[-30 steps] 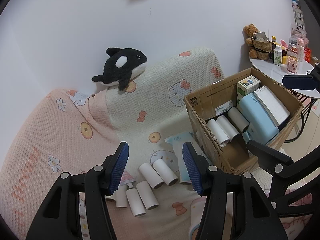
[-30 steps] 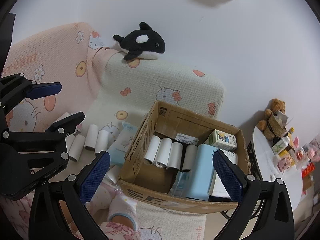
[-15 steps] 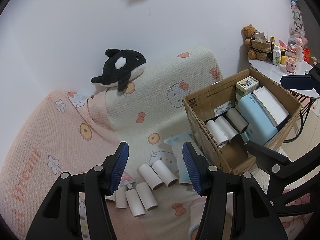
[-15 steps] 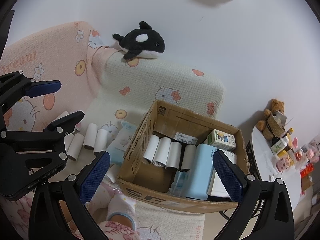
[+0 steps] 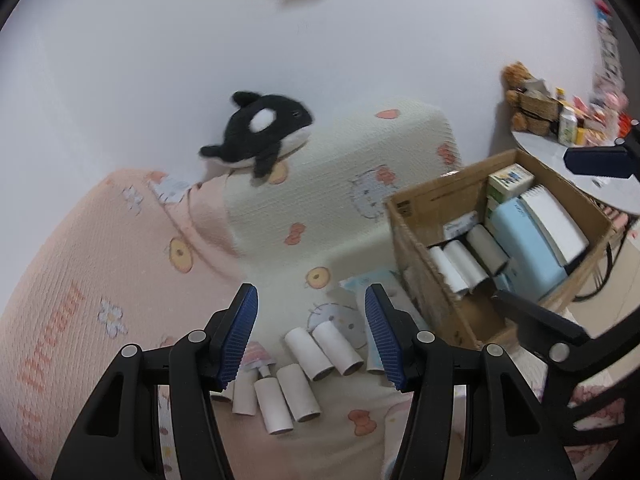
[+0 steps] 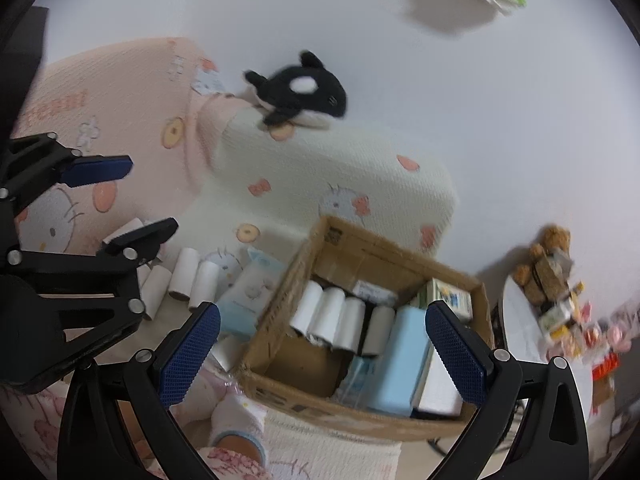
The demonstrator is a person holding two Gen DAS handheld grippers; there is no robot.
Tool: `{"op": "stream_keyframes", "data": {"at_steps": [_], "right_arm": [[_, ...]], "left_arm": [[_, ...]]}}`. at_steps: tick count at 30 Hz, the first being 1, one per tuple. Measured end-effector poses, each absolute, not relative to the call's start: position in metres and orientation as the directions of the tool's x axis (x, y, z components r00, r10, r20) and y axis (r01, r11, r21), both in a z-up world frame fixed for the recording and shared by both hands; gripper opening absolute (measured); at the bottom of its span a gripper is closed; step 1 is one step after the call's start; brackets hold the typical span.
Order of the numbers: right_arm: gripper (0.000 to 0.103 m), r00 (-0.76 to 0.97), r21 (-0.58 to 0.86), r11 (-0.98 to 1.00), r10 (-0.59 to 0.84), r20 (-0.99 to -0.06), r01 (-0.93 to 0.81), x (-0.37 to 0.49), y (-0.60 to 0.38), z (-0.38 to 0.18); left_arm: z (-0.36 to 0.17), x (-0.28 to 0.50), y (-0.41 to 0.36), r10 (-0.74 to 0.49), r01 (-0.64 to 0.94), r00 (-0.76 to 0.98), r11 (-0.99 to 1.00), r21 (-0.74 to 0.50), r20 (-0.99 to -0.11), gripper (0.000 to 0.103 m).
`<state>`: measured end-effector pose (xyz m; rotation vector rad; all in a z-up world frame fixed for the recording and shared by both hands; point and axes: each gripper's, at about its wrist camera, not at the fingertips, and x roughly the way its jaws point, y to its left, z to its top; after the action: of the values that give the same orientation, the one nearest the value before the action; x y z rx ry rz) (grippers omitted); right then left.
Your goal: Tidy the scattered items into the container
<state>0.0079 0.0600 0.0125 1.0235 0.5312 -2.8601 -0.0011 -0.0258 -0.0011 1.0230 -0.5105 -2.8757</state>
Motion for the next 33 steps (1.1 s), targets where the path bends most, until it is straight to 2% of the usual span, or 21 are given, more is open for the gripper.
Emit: {"op": "stream_keyframes", "data": {"at_steps": [5,10,15,19,22,27,29,31,33], "right_arm": [[0.102,-0.801,-0.347,-0.901,-0.001,-0.598,0.261,0.003,0.036,0.014],[0.102,-0.744,-0.291,-0.872,-0.117,-0.657,0.394,-0.017,0.014,0.009],[0.102,-0.717,-0.298,-0.855,-0.117,-0.687,0.425,-0.037,-0.006,0.006],[0.101,-0.665,-0.202,-0.862,-0.189,-0.723,0.465,-0.055,-0.014,0.008],[0.101,-0.617,-0.083,-0.875,-0.265,-0.741,0.476,-0.07,-0.02,0.004],[0.09,-0.54,0.116,-0.871,-0.395,-0.743,0.478,-0.093,-0.03,-0.018],[0.079,-0.519,0.174,-0.873,-0.42,-0.744,0.456,-0.1,-0.031,-0.03],[0.071,-0.503,0.198,-0.881,-0.415,-0.758,0.429,-0.107,-0.033,-0.045],[0.067,-0.505,0.176,-0.896,-0.382,-0.774,0.408,-0.11,-0.036,-0.061]], "left_arm": [[-0.003,-0.006,-0.063,-0.2,0.051,-0.76,-0.967,0.25,-0.619,0.06],[-0.01,-0.003,-0.117,-0.251,0.197,-0.73,-0.968,0.156,-0.636,0.06],[-0.021,0.009,-0.163,-0.257,0.282,-0.718,-0.957,0.067,-0.647,0.06],[-0.032,0.019,-0.191,-0.236,0.327,-0.721,-0.945,-0.02,-0.652,0.06],[-0.043,0.027,-0.203,-0.168,0.291,-0.756,-0.952,-0.094,-0.633,0.059],[-0.074,0.029,-0.214,-0.052,0.225,-0.774,-0.954,-0.196,-0.632,0.05],[-0.088,0.03,-0.217,-0.037,0.223,-0.786,-0.948,-0.227,-0.617,0.048],[-0.103,0.032,-0.221,-0.009,0.225,-0.805,-0.93,-0.29,-0.594,0.044],[-0.123,0.029,-0.228,0.028,0.236,-0.794,-0.907,-0.349,-0.607,0.036]]}}
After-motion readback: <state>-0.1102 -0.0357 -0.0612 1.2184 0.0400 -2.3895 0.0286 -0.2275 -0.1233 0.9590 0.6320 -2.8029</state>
